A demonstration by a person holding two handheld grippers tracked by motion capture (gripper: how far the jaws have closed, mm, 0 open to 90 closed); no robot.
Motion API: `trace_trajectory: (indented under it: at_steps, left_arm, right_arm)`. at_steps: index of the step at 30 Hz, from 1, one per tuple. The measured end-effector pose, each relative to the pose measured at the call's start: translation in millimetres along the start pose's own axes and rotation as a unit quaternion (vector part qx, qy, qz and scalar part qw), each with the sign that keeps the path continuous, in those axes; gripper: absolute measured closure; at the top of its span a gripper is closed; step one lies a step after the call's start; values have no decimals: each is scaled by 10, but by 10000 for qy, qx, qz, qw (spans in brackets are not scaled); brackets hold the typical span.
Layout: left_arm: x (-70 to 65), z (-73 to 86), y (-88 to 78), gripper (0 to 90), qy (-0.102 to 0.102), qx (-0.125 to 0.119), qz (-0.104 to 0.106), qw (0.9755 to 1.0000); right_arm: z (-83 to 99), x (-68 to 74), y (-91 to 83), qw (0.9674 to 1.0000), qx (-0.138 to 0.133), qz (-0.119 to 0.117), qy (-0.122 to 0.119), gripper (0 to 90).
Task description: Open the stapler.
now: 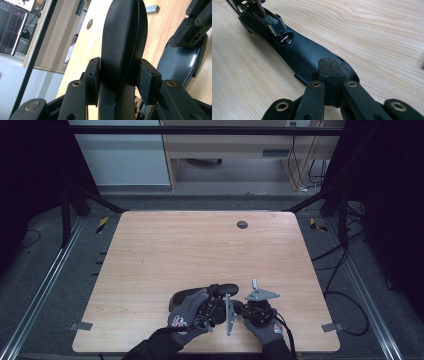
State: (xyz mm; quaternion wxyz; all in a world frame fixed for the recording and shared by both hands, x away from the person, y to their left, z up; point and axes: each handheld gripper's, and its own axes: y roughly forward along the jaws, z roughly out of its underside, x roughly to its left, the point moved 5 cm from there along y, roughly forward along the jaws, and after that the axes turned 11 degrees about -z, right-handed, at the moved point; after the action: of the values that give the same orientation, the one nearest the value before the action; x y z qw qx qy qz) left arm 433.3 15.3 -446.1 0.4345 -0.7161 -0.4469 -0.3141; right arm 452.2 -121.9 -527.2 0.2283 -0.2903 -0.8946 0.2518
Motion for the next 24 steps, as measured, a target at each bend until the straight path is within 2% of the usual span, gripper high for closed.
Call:
trace_trajectory:
  at_steps: [7, 20, 24]
  left_arm:
    - [93, 30, -49, 582, -291, -59, -21, 9996]
    - [238, 92, -122, 589, -591, -111, -43, 9982]
    - [300, 117, -141, 589, -710, -135, -23, 9974]
  right_arm:
    - [-3, -4, 1, 10000, 26, 17, -10, 900]
    - [-3, 1, -8, 10000, 90, -7, 24, 900]
    - [-5, -3, 0, 10000, 32, -3, 12, 900]
